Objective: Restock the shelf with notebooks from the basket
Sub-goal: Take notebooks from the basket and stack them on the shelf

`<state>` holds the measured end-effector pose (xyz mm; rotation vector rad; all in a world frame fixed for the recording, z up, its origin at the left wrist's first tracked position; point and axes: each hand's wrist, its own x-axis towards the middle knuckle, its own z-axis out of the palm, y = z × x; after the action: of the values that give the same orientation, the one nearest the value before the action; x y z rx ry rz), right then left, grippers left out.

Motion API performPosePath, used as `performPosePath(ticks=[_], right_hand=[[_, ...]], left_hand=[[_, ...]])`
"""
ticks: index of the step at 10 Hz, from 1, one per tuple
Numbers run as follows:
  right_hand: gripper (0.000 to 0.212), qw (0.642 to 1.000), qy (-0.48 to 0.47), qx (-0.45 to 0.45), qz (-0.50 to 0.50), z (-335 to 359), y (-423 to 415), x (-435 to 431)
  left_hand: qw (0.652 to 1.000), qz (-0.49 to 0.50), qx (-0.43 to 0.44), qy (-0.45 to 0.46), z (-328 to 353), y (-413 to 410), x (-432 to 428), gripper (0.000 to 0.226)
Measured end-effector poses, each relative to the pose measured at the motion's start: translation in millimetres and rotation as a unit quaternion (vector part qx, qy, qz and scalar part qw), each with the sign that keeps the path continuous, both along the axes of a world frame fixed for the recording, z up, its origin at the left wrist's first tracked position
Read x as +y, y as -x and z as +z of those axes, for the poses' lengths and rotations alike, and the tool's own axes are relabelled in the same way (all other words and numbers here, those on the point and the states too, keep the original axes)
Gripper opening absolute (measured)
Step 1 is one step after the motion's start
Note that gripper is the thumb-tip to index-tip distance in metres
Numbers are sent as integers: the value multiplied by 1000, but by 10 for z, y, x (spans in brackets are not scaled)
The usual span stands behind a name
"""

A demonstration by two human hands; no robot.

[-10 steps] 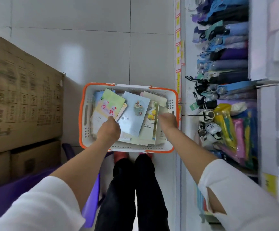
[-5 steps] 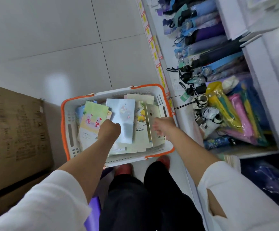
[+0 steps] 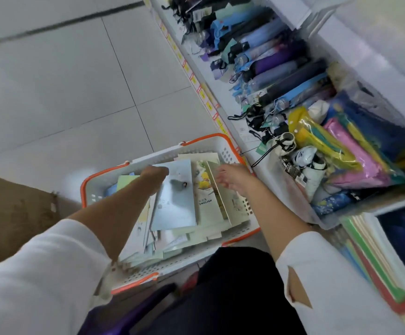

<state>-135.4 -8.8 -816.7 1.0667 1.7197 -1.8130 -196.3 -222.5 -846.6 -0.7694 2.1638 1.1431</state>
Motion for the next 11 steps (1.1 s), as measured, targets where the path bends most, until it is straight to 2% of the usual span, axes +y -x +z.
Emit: performPosePath(ticks=[2, 4, 5, 6, 7, 9, 10, 11], right_hand=[[9, 997, -4, 14, -78, 109, -402, -162], [26, 994, 5, 8, -104, 159, -604, -451], [22, 994, 10, 17, -107, 161, -620, -538], [11, 995, -11, 12, -94, 117, -612, -506], [7, 996, -72, 12, -54, 107, -629, -479], [23, 993, -118, 17, -22, 55, -622, -459], [17, 991, -129, -7, 29, -21, -593, -598], [40, 987, -147, -13, 64, -144, -549, -755]], left_hand=[[997, -40, 32, -60, 80, -68, -88, 31], [993, -10, 24, -118, 124, -209, -284, 27], [993, 1, 16, -118, 90, -182, -330, 25], [996, -28, 15, -84, 47, -125, -337, 24], [997, -59, 25, -46, 12, -80, -404, 30], [998, -38, 42, 23, -124, -46, -929, 20], [995, -72, 13, 65, -254, -196, -1136, 32], [992, -108, 25, 65, -398, -379, -1232, 36]])
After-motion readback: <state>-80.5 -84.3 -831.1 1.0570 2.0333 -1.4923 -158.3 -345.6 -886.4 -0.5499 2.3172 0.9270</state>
